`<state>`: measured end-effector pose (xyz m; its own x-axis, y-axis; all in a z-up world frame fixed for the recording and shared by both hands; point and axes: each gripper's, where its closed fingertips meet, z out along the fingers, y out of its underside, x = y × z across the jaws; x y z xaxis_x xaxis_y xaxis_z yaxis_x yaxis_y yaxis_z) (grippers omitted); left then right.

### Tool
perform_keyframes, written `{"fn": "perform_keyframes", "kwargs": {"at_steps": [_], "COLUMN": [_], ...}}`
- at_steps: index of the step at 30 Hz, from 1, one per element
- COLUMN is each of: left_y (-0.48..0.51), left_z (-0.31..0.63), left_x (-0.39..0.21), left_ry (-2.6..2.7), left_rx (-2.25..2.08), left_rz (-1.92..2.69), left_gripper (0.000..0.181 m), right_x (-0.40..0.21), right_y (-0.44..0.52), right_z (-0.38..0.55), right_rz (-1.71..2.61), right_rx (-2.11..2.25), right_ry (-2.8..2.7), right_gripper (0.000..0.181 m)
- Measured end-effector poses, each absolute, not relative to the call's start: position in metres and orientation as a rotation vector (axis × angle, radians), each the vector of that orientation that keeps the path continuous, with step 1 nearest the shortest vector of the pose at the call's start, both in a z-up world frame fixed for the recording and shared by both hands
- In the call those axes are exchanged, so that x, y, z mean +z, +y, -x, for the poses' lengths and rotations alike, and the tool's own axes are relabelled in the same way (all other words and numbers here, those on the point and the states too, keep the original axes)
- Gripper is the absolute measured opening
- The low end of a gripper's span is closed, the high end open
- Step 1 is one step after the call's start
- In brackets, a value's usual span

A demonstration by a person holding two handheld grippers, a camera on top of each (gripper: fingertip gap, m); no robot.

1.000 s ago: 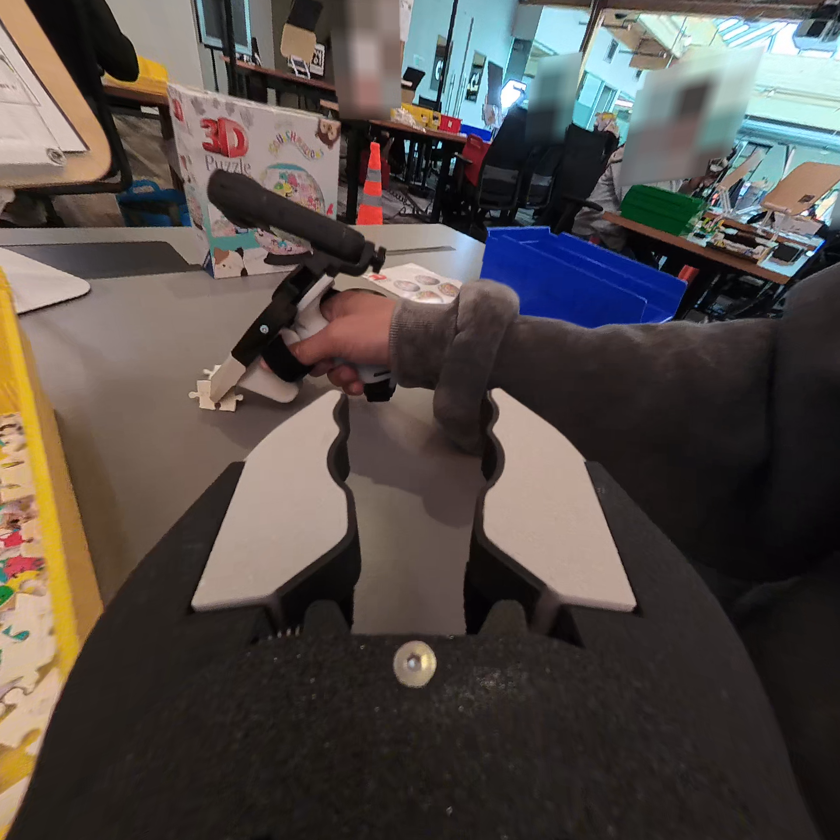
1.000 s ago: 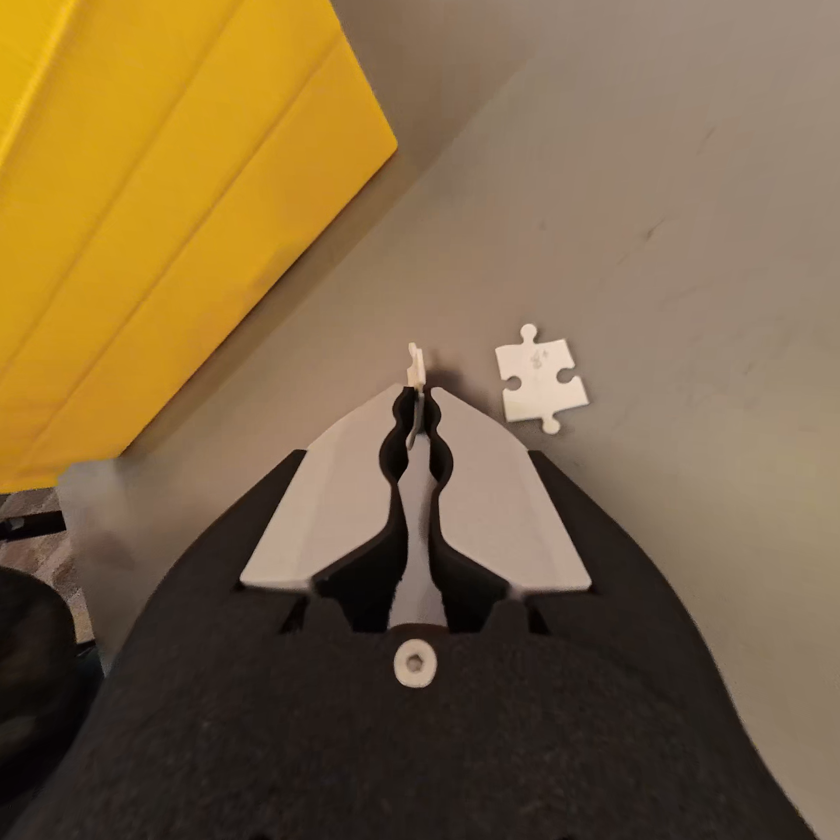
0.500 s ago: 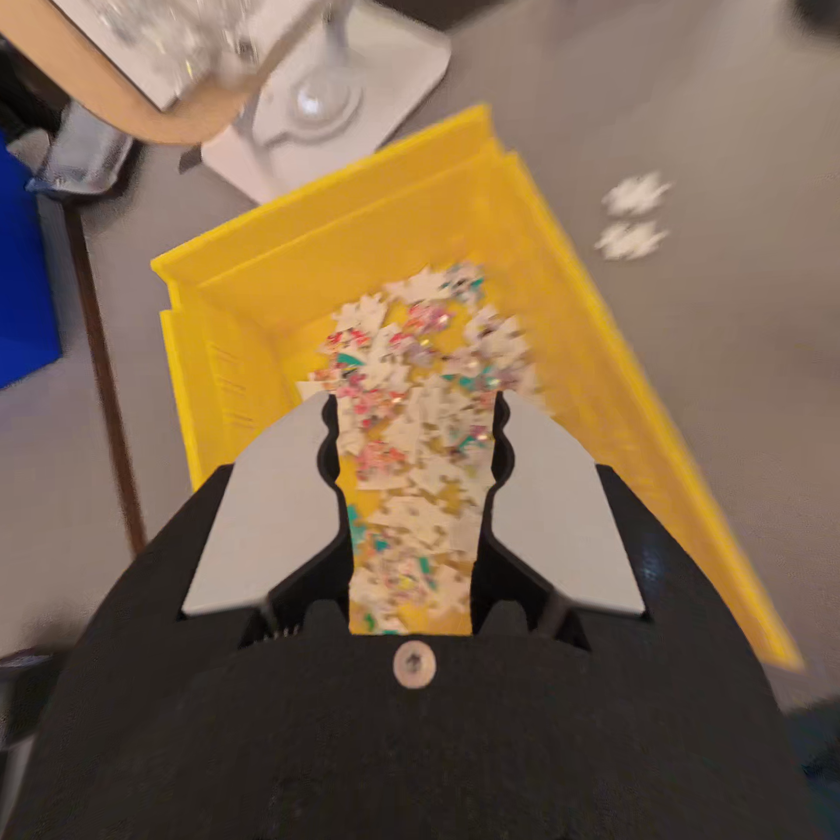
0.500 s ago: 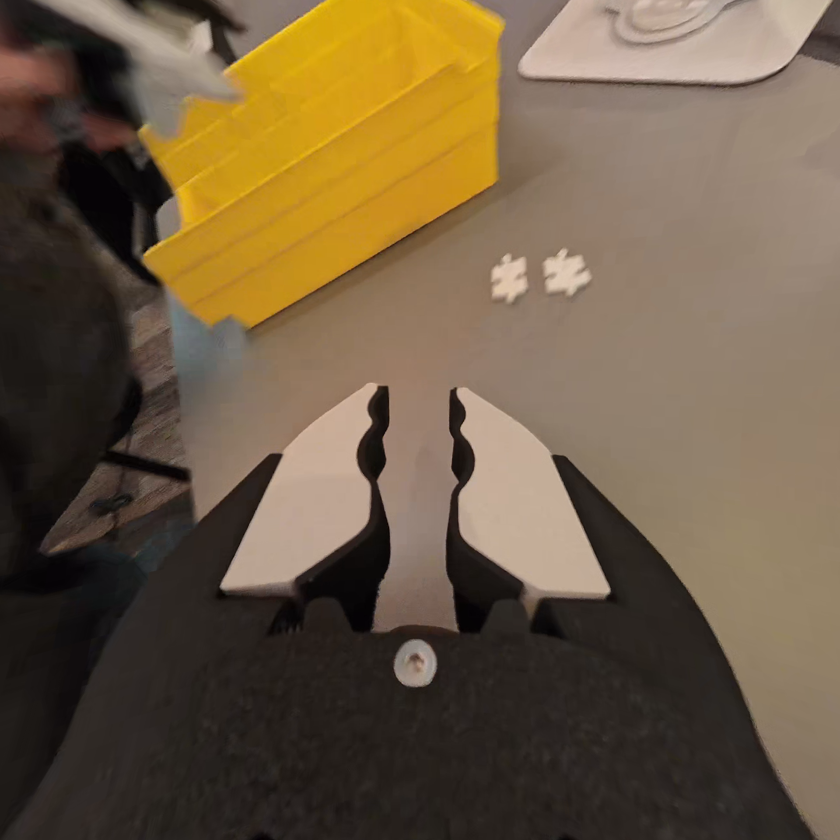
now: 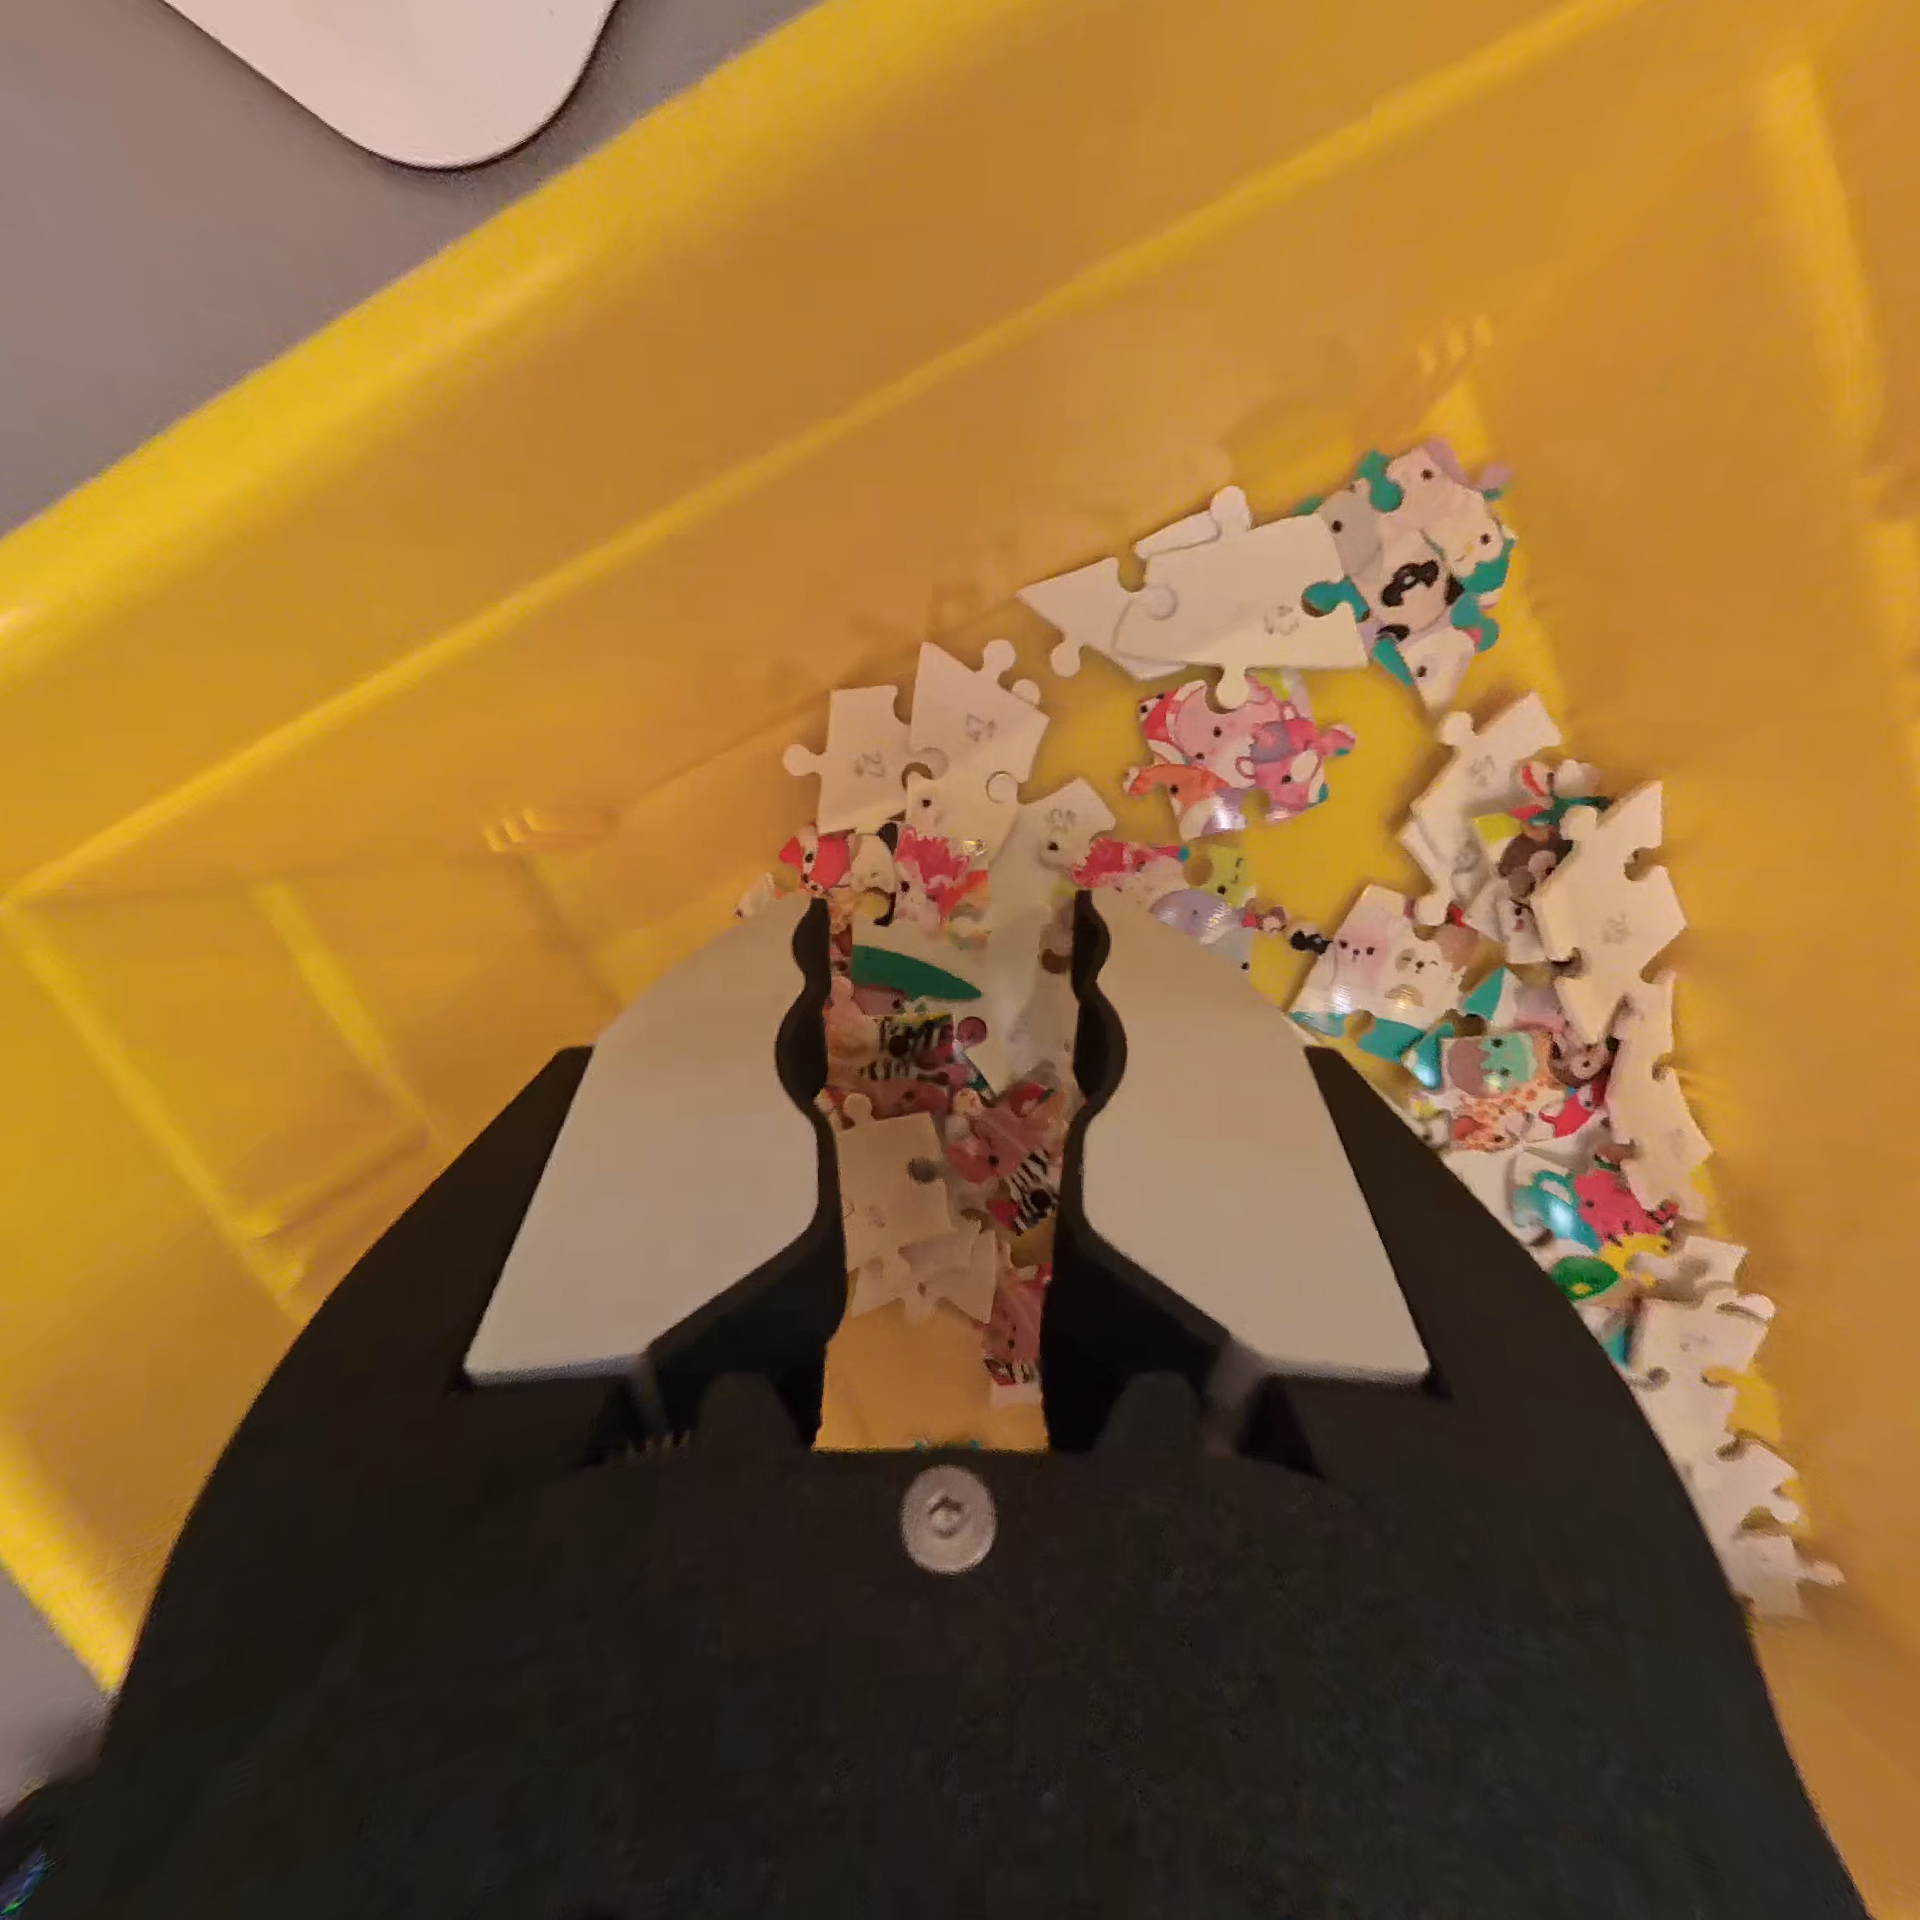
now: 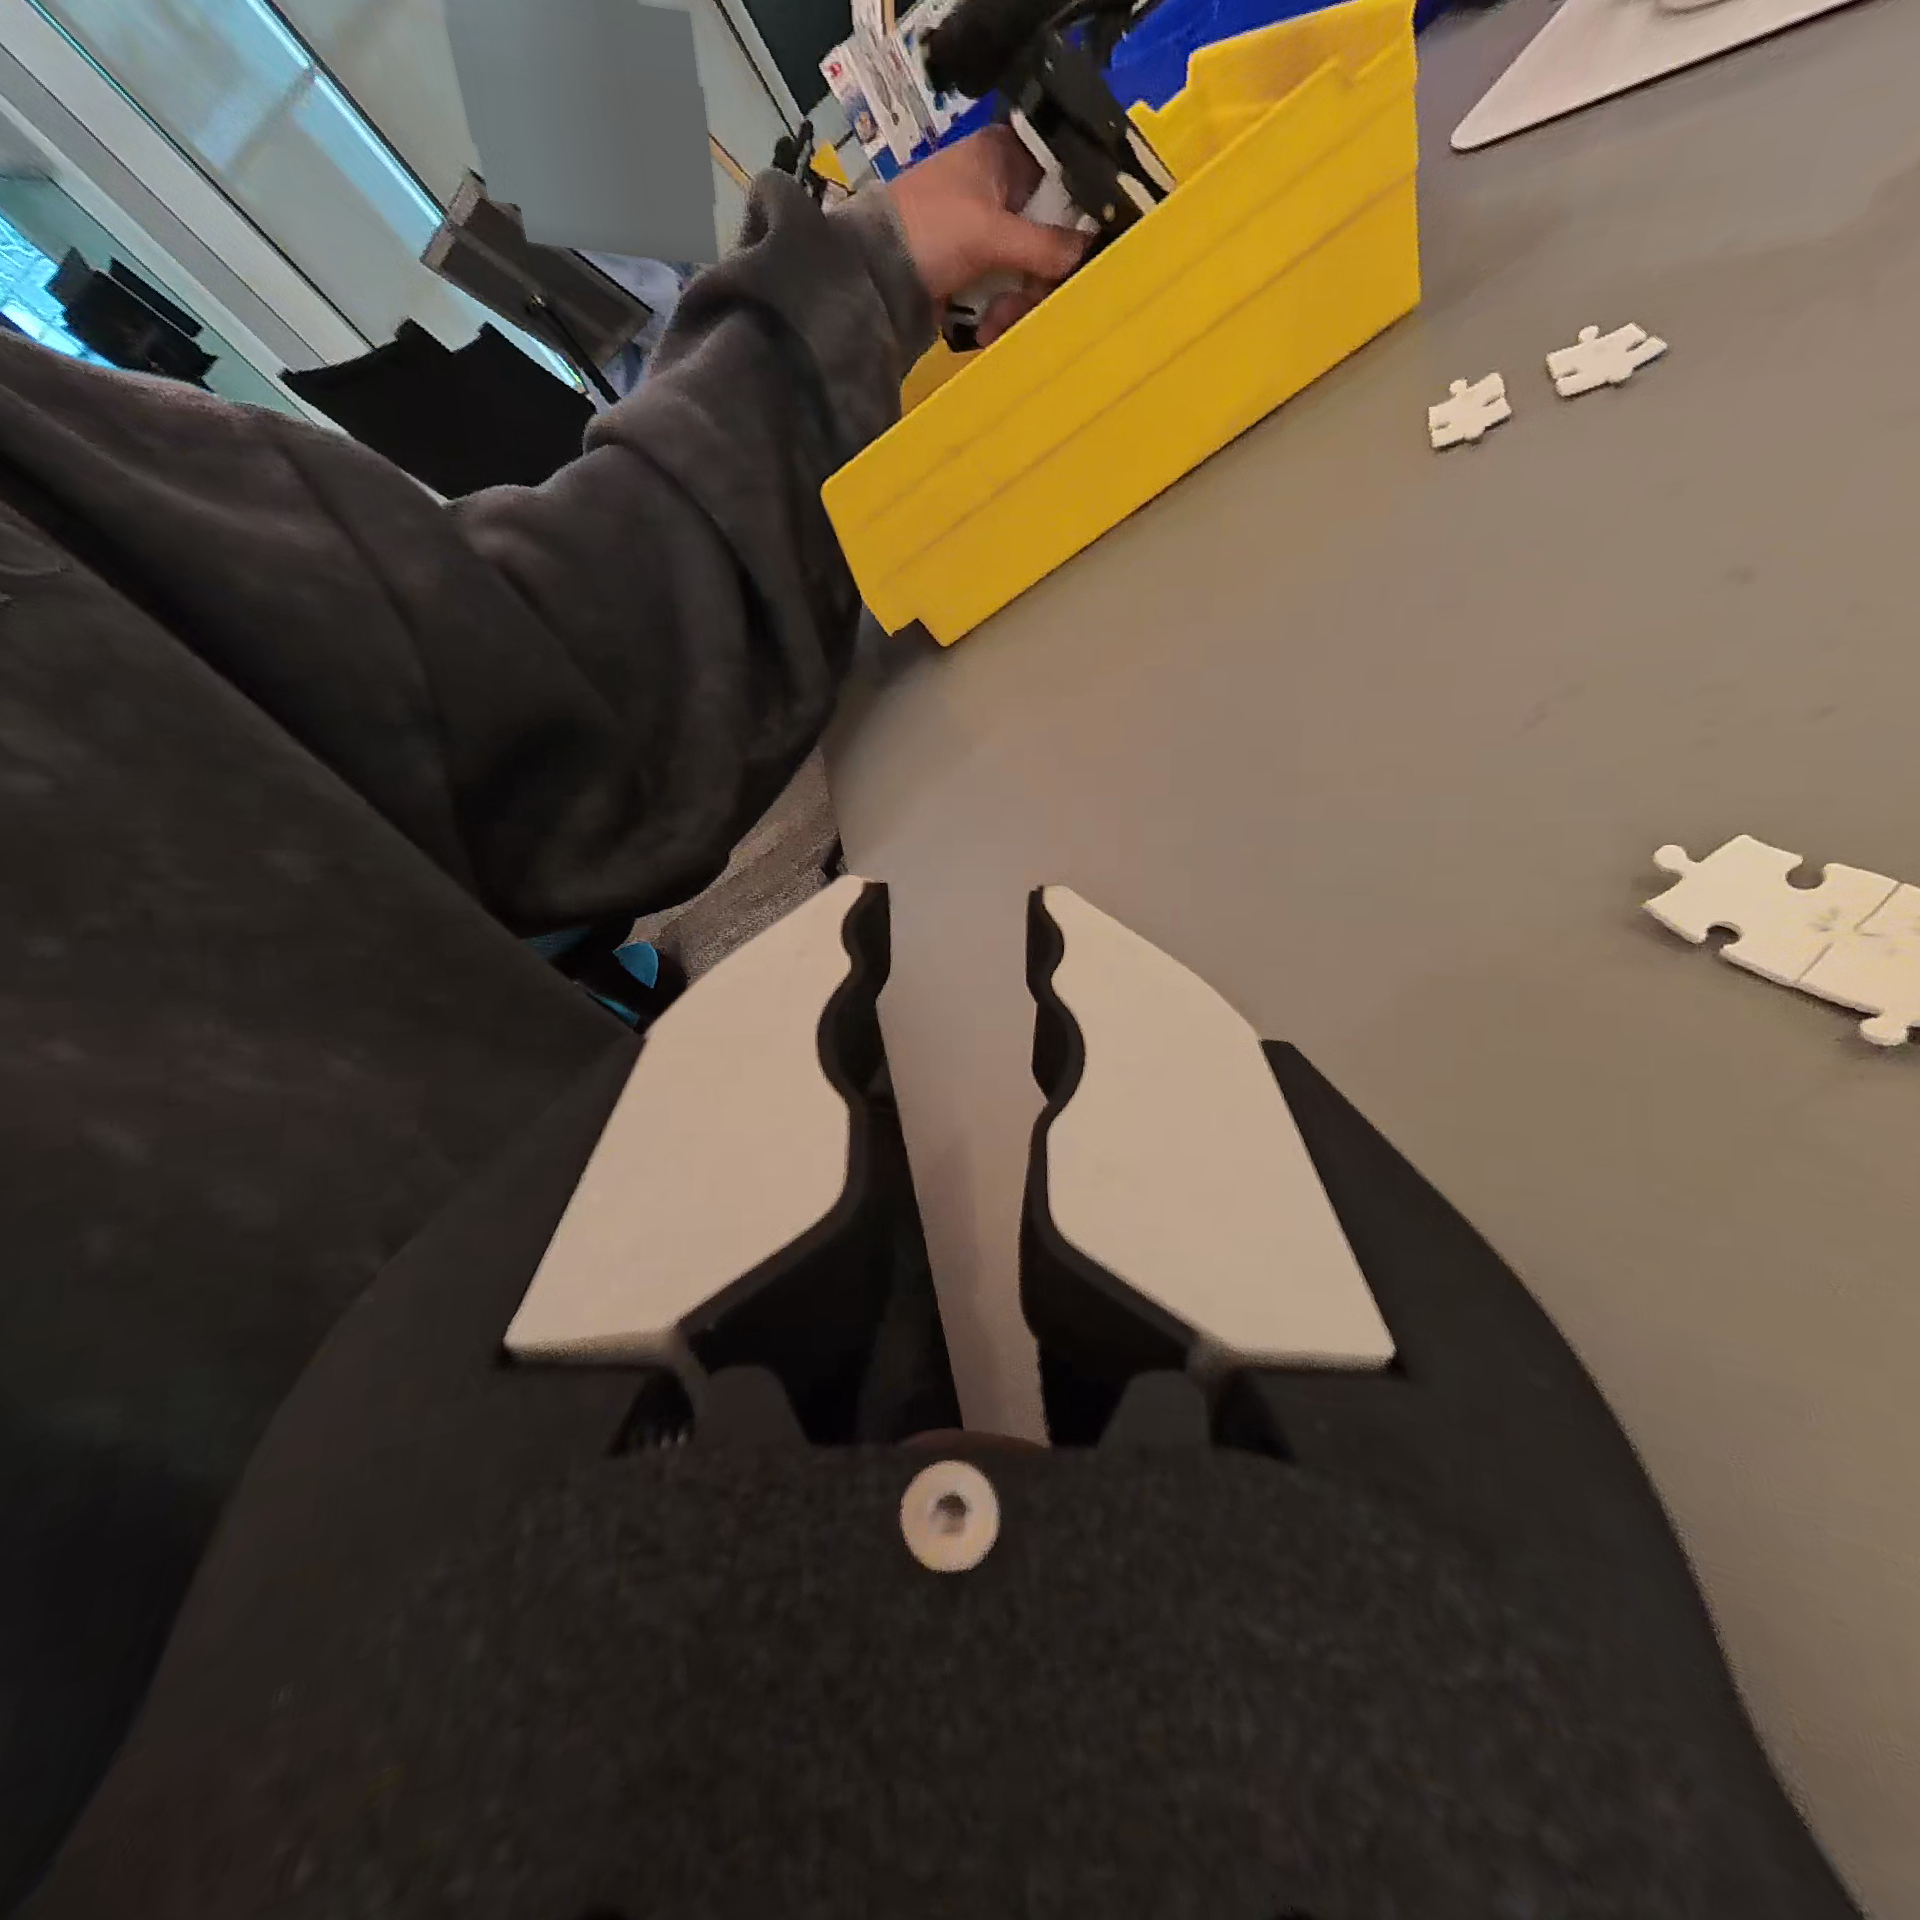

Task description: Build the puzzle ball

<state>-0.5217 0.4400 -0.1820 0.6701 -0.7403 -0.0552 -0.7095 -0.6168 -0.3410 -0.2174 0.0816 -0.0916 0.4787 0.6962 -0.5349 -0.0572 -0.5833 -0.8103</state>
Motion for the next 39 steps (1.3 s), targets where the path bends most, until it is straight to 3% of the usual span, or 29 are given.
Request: {"fn": "perform_keyframes", "kwargs": {"at_steps": [3,5,14,17,21,26,32,39], "left_y": [0.443,0.441,0.433,0.413,0.340,0.254,0.178,0.129], "left_z": [0.523,0.524,0.528,0.507,0.456,0.414,0.354,0.291], "left_x": [-0.186,-0.185,-0.148,-0.097,0.002,0.079,0.103,0.084], "left_ry": [1.147,1.143,1.025,0.905,0.869,0.864,0.890,0.941], "left_rx": [-0.099,-0.116,-0.185,-0.524,-1.296,-1.778,-2.137,-2.404], "left_rz": [2.562,2.579,2.506,2.344,1.916,1.494,1.250,1.126], "left_gripper": [0.041,0.029,0.028,0.028,0.028,0.028,0.028,0.028], "right_x": [-0.092,-0.091,-0.088,-0.090,-0.089,-0.073,-0.039,0.012], "right_y": [0.080,0.080,0.077,0.079,0.086,0.095,0.100,0.097], "right_z": [0.218,0.220,0.218,0.209,0.197,0.192,0.204,0.237], "right_rz": [1.911,1.902,1.890,1.904,1.903,1.823,1.676,1.512], "right_rx": [1.186,1.187,1.134,1.056,0.972,0.942,0.990,1.027], "right_ry": [-0.565,-0.590,-0.611,-0.626,-0.636,-0.628,-0.633,-0.707], "right_gripper": [0.025,0.025,0.023,0.022,0.022,0.022,0.022,0.022]}}
